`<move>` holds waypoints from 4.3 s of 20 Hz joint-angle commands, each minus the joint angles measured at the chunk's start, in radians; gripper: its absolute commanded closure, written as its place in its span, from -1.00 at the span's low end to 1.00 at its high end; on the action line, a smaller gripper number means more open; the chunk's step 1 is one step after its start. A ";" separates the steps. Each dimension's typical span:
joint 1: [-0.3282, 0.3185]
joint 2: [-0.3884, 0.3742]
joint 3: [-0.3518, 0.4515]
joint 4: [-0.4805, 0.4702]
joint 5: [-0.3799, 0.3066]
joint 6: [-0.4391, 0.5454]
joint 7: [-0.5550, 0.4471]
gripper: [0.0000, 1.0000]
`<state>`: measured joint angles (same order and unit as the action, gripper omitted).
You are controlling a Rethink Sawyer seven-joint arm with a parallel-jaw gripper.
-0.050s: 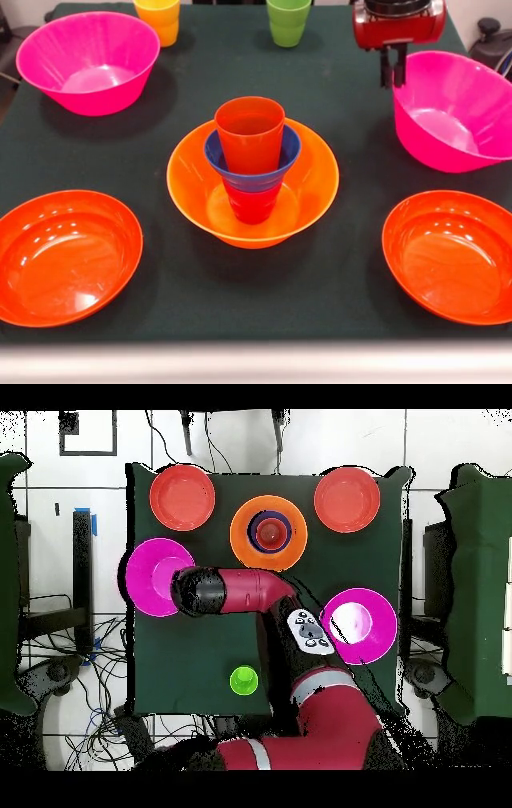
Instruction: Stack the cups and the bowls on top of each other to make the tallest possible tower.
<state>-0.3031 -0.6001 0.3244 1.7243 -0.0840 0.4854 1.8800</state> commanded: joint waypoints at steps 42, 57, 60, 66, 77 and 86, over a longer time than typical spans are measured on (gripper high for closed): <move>0.106 0.109 -0.061 -0.305 -0.152 0.179 0.059 1.00; 0.120 0.046 -0.105 -0.138 -0.138 0.109 0.073 1.00; 0.133 0.053 -0.122 -0.128 -0.144 0.096 0.077 1.00; 0.128 0.024 -0.126 -0.063 -0.134 0.069 0.060 1.00; 0.143 0.039 -0.135 -0.058 -0.122 0.076 0.053 1.00; 0.159 0.069 -0.147 -0.071 -0.107 0.047 0.086 -1.00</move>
<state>-0.1656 -0.5884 0.1722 1.6311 -0.1479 0.6015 1.8800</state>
